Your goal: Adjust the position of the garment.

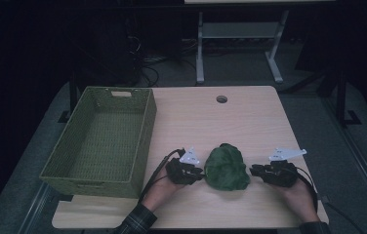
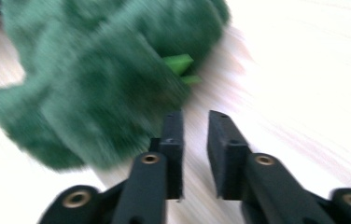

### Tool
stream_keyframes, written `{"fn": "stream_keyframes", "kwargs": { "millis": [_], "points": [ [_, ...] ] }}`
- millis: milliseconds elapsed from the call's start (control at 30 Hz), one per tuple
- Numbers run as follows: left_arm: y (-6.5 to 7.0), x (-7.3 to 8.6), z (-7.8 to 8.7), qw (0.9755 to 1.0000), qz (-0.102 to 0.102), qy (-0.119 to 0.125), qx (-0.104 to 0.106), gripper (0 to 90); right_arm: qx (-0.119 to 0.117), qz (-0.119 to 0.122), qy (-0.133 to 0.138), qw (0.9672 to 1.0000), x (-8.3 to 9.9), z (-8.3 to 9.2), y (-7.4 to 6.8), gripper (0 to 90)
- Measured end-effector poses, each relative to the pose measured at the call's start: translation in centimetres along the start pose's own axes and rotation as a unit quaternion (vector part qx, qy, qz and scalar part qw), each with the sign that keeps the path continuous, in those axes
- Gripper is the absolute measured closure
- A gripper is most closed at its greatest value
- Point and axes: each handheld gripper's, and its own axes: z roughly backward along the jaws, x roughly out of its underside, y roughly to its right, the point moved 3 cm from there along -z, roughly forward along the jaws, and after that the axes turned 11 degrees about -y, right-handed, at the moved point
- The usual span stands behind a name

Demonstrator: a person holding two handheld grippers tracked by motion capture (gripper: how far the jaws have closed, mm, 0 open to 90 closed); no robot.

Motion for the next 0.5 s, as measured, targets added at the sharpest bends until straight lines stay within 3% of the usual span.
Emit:
{"fn": "stream_keyframes", "kwargs": {
  "millis": [133, 233, 267, 333, 400, 433, 500],
  "points": [
    [-0.1, 0.1, 0.7, 1.0, 0.001, 0.007, 0.007, 56.1, 0.036, -0.008, 0.004, 0.9993, 1.6, 0.5, 0.5, 53.7],
    [0.0, -0.1, 1.4, 0.9998, -0.002, 0.016, 0.011, 49.7, 0.052, -0.013, -0.001, 0.9986, 2.3, 0.5, 0.7, 47.3],
    [0.0, -0.2, 1.5, 0.9998, -0.004, 0.015, 0.013, 43.0, 0.067, -0.019, -0.007, 0.9975, 2.7, 0.5, 0.9, 39.2],
    [0.2, -0.4, 1.7, 0.9997, -0.008, 0.011, 0.02, 37.3, 0.071, -0.023, -0.008, 0.9972, 2.9, 0.5, 0.9, 36.0],
    [0.3, -0.8, 2.1, 0.9995, -0.016, 0.013, 0.023, 33.8, 0.084, -0.032, -0.012, 0.9959, 3.0, 0.3, 1.2, 25.5],
    [0.3, -0.8, 2.1, 0.9995, -0.016, 0.013, 0.023, 31.4, 0.084, -0.032, -0.012, 0.9959, 3.0, 0.3, 1.2, 25.5],
    [0.3, -1.3, 2.5, 0.9995, -0.021, 0.014, 0.02, 27.0, 0.089, -0.04, -0.018, 0.995, 3.0, -0.1, 1.5, 17.1]
  ]
}}
